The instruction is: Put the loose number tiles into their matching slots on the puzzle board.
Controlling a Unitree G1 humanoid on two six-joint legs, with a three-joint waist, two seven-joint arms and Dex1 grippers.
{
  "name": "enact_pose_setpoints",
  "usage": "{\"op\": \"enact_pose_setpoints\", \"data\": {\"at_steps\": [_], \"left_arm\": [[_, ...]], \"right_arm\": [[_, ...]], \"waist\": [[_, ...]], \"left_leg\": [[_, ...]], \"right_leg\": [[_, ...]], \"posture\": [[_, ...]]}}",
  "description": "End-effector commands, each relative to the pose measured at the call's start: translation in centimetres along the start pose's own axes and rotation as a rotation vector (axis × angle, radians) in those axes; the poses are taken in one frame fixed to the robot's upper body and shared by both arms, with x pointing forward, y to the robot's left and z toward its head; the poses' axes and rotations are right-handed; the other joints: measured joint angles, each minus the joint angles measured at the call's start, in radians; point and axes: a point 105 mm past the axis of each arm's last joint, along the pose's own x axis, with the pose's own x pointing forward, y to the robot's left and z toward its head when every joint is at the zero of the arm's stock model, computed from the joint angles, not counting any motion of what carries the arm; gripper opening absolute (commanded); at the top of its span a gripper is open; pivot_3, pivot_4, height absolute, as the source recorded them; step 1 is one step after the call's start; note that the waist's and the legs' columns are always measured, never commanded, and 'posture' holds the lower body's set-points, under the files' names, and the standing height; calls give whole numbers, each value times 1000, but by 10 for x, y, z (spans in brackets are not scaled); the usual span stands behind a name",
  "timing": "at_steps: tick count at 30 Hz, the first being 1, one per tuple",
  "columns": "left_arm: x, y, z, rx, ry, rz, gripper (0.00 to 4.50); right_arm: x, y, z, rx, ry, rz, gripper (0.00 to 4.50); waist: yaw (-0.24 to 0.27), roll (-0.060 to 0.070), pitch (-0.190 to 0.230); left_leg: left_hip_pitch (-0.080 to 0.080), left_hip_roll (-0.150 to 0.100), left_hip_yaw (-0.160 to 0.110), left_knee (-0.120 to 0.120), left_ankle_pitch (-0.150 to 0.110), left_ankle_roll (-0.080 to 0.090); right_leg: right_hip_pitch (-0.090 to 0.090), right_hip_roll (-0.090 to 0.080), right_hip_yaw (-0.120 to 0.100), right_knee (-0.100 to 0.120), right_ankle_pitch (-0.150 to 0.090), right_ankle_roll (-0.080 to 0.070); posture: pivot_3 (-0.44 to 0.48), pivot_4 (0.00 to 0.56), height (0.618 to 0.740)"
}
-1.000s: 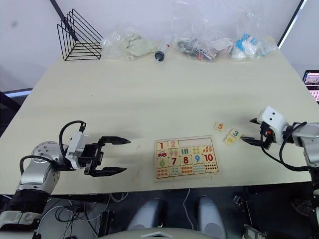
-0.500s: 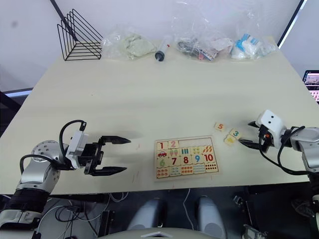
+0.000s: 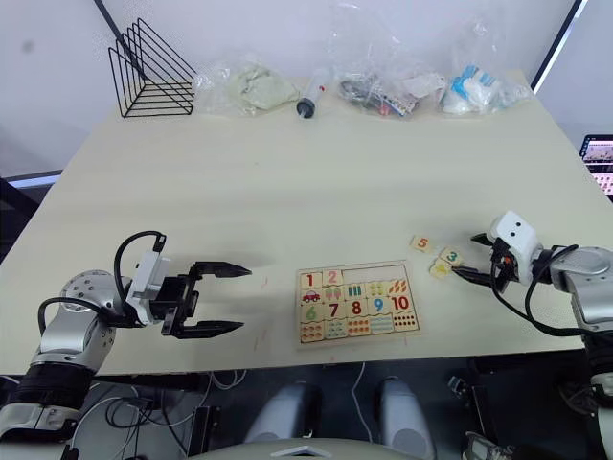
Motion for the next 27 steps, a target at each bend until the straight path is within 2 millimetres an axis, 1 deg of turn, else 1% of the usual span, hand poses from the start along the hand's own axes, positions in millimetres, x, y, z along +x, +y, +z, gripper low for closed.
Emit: {"op": "enact_pose_setpoints", "data": {"at_steps": [1,8,17,22,27], "left_arm": [[-2,0,9,27,-10,-28,4500],[-3,-1,9,27,-7,-29,4500],[1,0,17,38,-20,-32,4500],[-3,2,11,32,-21,-22,4500],[-9,0,5,28,-13,-7,4500]], "right_arm": [[0,-3,7,4,-21,-6,4464],[2,4,1,30,-13,29,4464],[0,3,-10,75,11,9,4464],[1,3,-13,100,10,0,4464],[-2,3,-19,115,13,-17,4464]], "waist": [[1,0,0],[1,0,0],[1,0,0],[2,-1,-1],[4,-1,-1]], "left_leg": [[0,0,0,0,0,0],[0,0,0,0,0,0],[0,0,0,0,0,0],[0,0,0,0,0,0],[1,0,0,0,0,0]], "right_leg": [[0,0,0,0,0,0],[0,0,0,0,0,0],[0,0,0,0,0,0],[1,0,0,0,0,0],[2,0,-1,0,0,0]], "posture": [[0,150,740],[0,150,740],[0,150,740],[0,150,740],[0,150,740]]}}
